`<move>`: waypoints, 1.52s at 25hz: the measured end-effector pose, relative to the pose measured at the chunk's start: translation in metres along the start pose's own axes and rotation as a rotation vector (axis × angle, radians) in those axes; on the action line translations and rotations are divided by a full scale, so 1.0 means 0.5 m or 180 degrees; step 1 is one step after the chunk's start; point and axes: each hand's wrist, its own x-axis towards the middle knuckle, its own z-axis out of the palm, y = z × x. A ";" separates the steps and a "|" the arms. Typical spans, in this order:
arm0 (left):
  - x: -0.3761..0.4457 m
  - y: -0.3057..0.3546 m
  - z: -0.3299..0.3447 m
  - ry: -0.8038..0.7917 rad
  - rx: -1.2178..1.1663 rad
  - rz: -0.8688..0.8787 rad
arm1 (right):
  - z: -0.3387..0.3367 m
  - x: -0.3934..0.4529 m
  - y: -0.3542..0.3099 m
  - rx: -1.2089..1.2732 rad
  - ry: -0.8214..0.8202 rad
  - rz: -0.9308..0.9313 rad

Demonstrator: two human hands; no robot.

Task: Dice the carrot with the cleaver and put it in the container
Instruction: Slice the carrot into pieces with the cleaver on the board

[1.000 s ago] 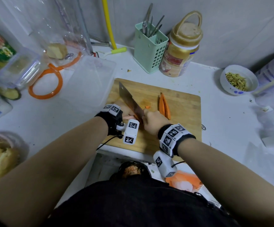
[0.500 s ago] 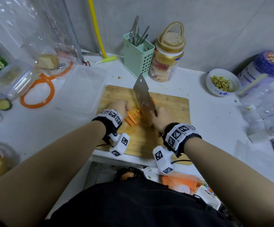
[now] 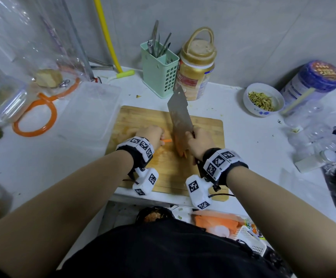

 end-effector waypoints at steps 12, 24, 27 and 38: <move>0.038 0.058 0.025 -0.0143 -0.1206 -0.0880 | -0.037 -0.005 0.043 0.0054 0.0000 -0.0029; -0.027 -0.039 -0.007 0.0584 -0.0695 -0.0835 | -0.026 0.024 0.029 -0.0315 -0.0257 -0.0599; -0.050 -0.059 0.008 0.0192 -0.0094 -0.0592 | -0.024 0.025 0.033 -0.0389 -0.0365 -0.0702; -0.088 -0.062 0.028 0.0055 0.0414 -0.1123 | -0.004 0.008 0.025 -0.0020 -0.0800 -0.0452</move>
